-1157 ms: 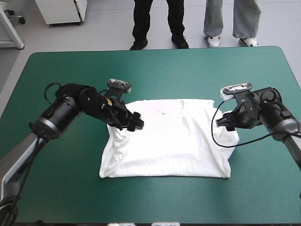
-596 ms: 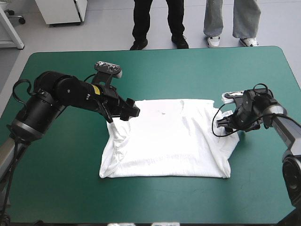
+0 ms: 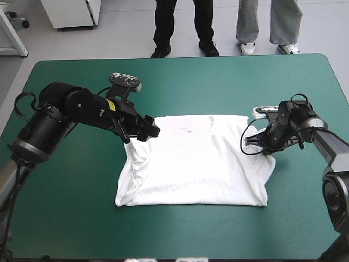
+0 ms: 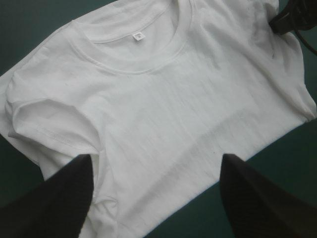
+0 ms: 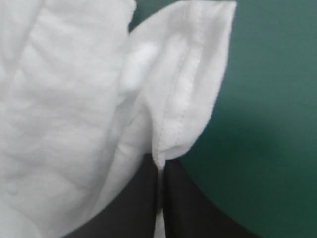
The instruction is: Fold the cloth
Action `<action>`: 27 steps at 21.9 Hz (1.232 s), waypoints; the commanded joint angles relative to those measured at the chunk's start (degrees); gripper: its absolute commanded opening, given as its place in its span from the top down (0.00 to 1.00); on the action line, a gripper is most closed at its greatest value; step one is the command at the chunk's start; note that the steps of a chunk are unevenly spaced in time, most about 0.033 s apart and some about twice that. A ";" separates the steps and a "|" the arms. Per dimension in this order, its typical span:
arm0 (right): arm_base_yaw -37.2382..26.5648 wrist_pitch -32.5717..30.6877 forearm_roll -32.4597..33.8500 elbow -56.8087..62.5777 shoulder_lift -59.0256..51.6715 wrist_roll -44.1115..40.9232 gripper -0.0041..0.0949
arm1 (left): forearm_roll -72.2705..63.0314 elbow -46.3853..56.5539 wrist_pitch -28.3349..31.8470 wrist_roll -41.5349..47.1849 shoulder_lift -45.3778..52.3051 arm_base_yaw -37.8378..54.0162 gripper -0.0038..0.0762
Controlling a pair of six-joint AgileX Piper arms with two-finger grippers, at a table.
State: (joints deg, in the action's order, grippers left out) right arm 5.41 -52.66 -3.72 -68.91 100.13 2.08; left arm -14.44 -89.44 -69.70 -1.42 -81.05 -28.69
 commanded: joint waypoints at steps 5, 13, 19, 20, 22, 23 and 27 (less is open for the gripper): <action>2.04 -2.11 -9.93 -3.55 -9.50 7.60 0.98 | -0.86 -1.85 -0.26 0.09 1.97 -0.44 0.32; 18.63 2.41 -6.91 -3.32 -2.79 8.09 0.97 | -0.86 -1.85 -1.37 0.09 1.97 -0.44 0.32; 19.44 0.62 -6.00 -3.94 -0.84 9.23 0.73 | 0.58 -1.85 -1.59 -0.25 1.97 -0.44 0.32; 19.44 -3.51 -5.63 -5.55 -1.36 9.23 0.61 | 1.75 -1.85 -2.07 -0.23 1.97 -0.44 0.32; 19.44 -8.25 -3.87 -9.25 -3.35 8.01 0.46 | 3.46 -1.85 -3.21 0.07 1.97 -0.44 0.32; 19.44 -8.86 -2.98 -10.55 -4.50 7.46 0.44 | 4.46 -1.85 -4.09 0.35 1.97 -0.44 0.32; 19.44 -9.37 3.72 -14.71 -10.76 2.95 0.44 | 8.07 -1.85 -4.11 2.27 2.89 -0.44 0.32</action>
State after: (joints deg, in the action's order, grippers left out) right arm 24.93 -61.53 -4.20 -79.61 95.99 7.62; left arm -8.02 -89.55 -71.79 -0.54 -81.01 -28.69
